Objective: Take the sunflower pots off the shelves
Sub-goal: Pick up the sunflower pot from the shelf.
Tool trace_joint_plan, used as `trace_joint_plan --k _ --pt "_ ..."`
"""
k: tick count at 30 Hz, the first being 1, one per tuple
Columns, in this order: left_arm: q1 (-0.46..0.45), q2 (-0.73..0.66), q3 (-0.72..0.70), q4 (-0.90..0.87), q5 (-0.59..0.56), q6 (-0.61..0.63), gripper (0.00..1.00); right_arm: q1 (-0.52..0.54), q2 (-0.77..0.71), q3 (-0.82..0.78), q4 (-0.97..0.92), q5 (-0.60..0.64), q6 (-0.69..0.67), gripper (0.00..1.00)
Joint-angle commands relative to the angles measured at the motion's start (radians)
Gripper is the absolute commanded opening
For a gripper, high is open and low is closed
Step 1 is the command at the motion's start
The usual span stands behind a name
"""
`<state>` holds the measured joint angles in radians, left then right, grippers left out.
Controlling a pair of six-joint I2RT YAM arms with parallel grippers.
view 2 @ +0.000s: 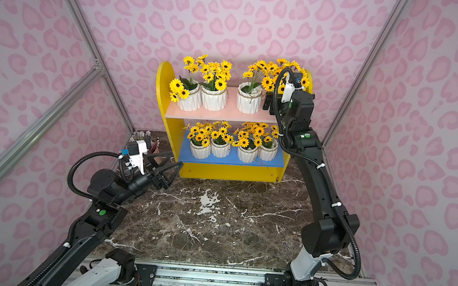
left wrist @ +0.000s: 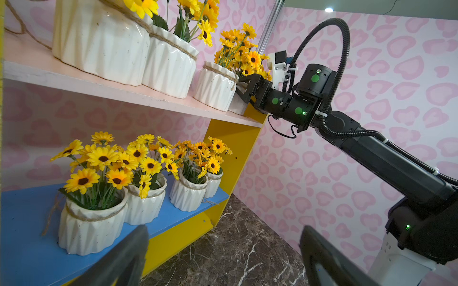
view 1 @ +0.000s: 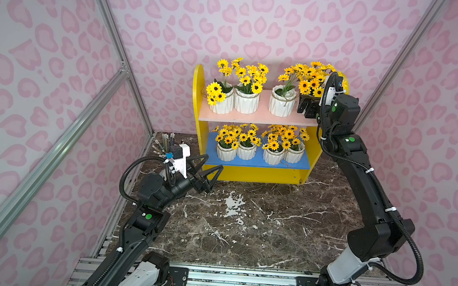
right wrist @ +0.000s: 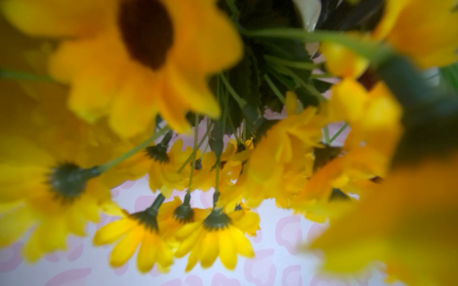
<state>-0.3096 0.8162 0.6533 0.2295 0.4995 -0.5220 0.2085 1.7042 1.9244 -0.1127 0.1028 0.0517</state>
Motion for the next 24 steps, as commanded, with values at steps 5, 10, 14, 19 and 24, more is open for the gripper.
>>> trace_joint_plan --k 5,10,14,19,24 --pt "0.001 0.000 0.005 0.019 -0.006 0.005 0.97 0.000 0.010 0.030 0.024 0.020 -0.018 0.99" --pt "0.001 0.003 0.005 0.018 -0.004 0.004 0.97 -0.002 0.035 0.055 0.006 0.027 -0.046 0.99" --pt "0.001 0.003 0.006 0.019 0.000 0.004 0.97 -0.002 0.064 0.100 -0.025 0.029 -0.049 0.99" --pt "0.001 0.005 0.008 0.017 0.004 0.007 0.97 -0.009 0.081 0.121 -0.034 0.019 -0.052 0.99" --pt "0.001 0.008 0.008 0.019 0.009 0.008 0.97 -0.021 0.086 0.117 -0.038 -0.004 -0.047 0.99"
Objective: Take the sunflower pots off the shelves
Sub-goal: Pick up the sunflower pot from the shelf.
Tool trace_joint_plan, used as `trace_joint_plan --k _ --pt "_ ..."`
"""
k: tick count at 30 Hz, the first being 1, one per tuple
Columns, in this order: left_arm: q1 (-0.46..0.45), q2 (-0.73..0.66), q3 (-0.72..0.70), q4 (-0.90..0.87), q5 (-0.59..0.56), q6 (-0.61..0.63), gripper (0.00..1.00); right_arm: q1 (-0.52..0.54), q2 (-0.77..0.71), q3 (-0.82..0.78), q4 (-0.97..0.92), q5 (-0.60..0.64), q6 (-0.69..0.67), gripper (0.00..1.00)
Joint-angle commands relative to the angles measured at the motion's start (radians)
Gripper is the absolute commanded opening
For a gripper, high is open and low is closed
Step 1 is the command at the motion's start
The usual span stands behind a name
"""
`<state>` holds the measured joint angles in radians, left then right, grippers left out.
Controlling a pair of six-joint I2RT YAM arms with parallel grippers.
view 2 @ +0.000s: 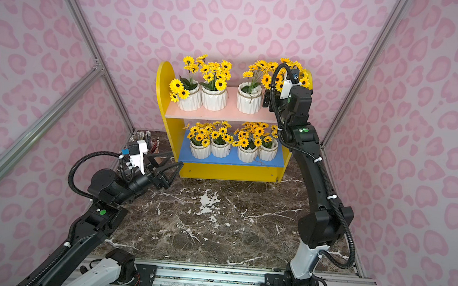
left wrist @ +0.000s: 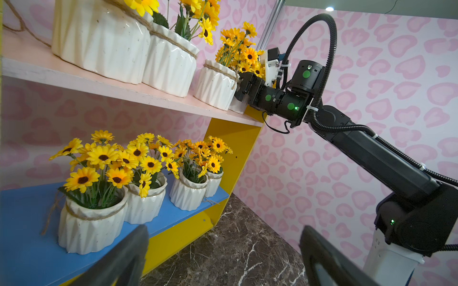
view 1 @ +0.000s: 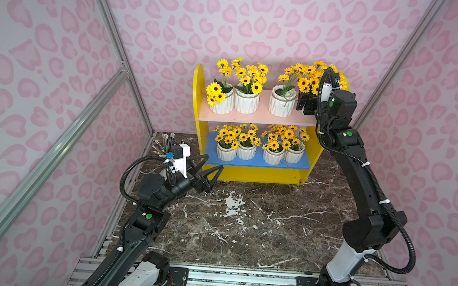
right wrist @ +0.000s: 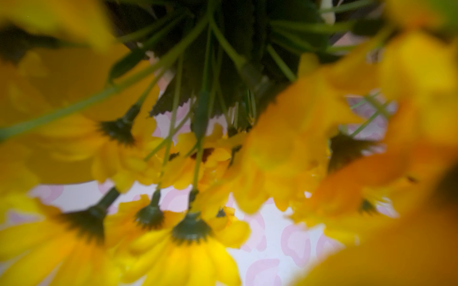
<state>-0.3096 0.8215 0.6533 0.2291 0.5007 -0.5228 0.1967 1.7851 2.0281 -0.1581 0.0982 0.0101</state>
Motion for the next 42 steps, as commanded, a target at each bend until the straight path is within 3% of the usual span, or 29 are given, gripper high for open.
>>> trace_joint_plan --k 1,12,18,25,42 --pt "0.001 0.003 0.009 0.020 0.010 0.008 0.97 -0.012 0.007 0.014 0.007 -0.002 -0.002 0.99" --pt "0.001 0.010 0.009 0.022 0.018 0.012 0.97 -0.040 0.025 0.041 -0.012 -0.051 0.001 0.96" --pt "0.000 0.010 0.010 0.018 0.014 0.020 0.97 -0.042 0.012 0.020 -0.015 -0.080 -0.010 0.65" --pt "0.000 0.011 0.009 0.017 0.017 0.023 0.99 -0.042 -0.020 -0.015 0.006 -0.093 -0.013 0.00" --pt "0.001 0.018 0.011 0.016 0.017 0.033 1.00 -0.039 -0.211 -0.216 0.173 -0.071 0.014 0.00"
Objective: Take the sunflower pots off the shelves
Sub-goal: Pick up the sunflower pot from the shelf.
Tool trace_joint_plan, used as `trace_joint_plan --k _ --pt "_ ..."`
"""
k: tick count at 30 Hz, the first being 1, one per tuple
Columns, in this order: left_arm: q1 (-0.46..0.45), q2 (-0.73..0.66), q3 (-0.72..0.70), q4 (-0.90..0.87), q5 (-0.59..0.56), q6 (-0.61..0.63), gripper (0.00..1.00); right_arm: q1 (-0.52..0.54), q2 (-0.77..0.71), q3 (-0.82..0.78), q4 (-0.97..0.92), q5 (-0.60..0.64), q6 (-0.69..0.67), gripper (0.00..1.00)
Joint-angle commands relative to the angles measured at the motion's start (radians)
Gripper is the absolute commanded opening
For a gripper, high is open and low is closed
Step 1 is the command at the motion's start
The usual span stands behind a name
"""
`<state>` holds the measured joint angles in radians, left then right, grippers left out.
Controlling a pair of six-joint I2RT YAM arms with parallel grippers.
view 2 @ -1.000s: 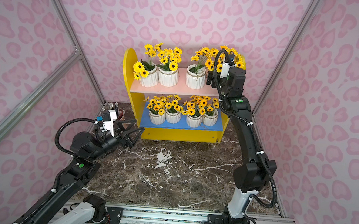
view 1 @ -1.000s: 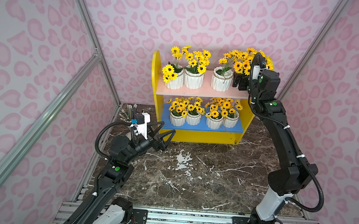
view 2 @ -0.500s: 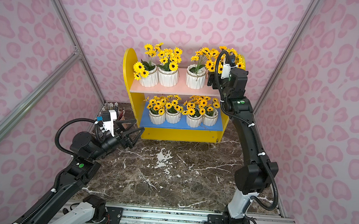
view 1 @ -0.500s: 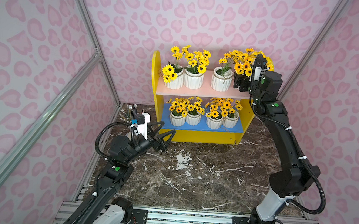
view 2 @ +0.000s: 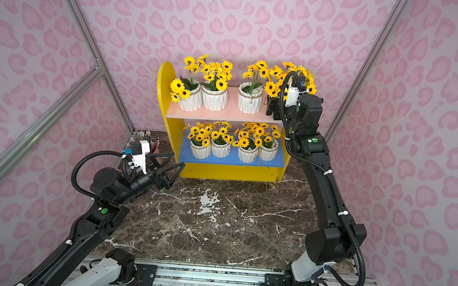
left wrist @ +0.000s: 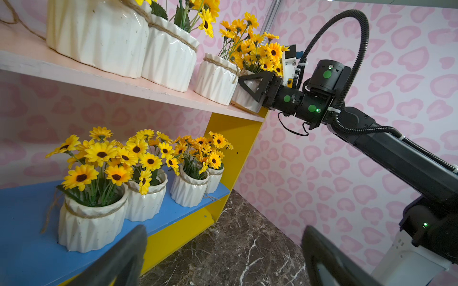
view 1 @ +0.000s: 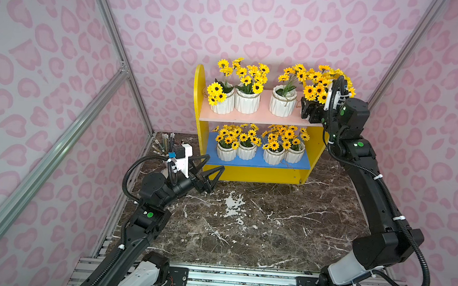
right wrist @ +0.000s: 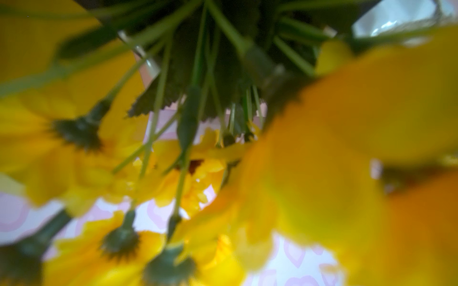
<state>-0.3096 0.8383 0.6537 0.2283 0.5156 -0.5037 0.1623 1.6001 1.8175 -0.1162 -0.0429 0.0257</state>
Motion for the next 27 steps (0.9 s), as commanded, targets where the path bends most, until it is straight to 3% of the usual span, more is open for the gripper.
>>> trace_joint_plan --k 1,13,27 --pt "0.000 0.002 0.010 0.015 0.001 0.014 0.99 -0.004 -0.032 -0.008 0.129 0.072 0.000 0.00" --pt "0.000 0.003 0.014 0.012 0.001 0.022 1.00 -0.003 -0.226 -0.243 0.212 0.079 0.072 0.00" --pt "0.001 -0.012 0.009 0.020 0.008 0.017 1.00 0.057 -0.241 -0.232 0.180 0.042 0.049 0.00"
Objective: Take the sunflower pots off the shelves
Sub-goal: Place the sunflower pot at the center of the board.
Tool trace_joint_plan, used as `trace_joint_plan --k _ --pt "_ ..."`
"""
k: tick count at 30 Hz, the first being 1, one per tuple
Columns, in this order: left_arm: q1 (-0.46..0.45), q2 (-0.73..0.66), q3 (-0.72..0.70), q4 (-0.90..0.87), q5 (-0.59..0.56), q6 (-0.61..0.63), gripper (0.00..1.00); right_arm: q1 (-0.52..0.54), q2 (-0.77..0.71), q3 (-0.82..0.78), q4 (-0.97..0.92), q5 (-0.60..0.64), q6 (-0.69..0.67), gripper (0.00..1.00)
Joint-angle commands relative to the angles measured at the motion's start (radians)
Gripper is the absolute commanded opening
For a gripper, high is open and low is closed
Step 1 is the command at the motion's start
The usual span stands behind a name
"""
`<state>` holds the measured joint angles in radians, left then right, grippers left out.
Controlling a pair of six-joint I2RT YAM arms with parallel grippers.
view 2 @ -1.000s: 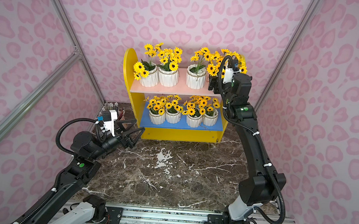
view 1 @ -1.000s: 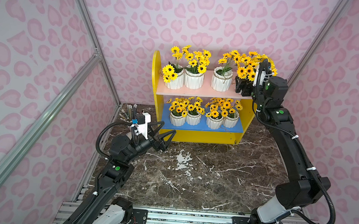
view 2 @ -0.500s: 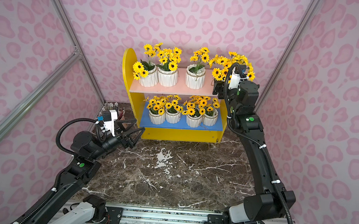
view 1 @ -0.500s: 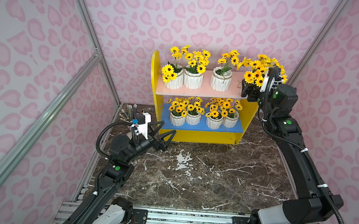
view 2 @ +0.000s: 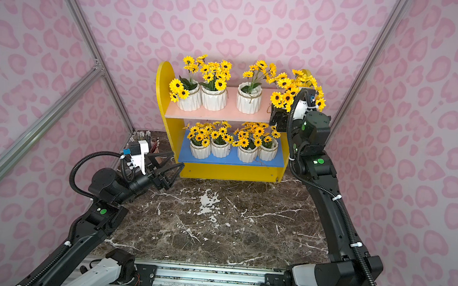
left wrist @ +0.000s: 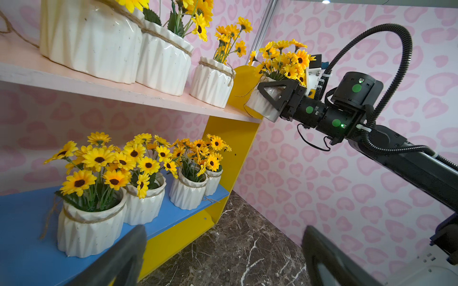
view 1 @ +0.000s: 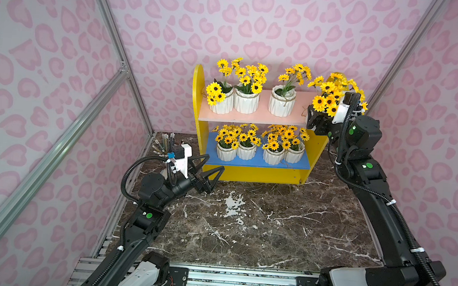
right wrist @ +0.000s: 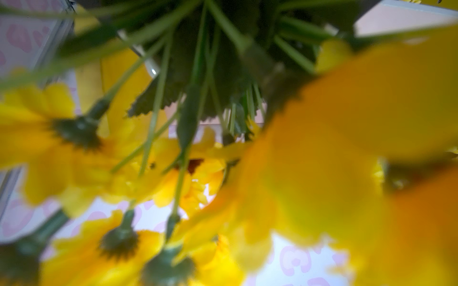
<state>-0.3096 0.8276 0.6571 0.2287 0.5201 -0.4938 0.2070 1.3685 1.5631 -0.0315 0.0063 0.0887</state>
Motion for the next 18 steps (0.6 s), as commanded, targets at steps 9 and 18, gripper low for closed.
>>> trace_joint_plan --k 9,18 --pt "0.001 -0.003 0.007 0.016 -0.003 0.014 1.00 0.102 -0.071 -0.055 0.110 0.021 -0.034 0.00" --pt "0.001 -0.032 0.011 -0.019 -0.076 0.039 1.00 0.286 -0.186 -0.228 0.183 0.048 -0.080 0.00"
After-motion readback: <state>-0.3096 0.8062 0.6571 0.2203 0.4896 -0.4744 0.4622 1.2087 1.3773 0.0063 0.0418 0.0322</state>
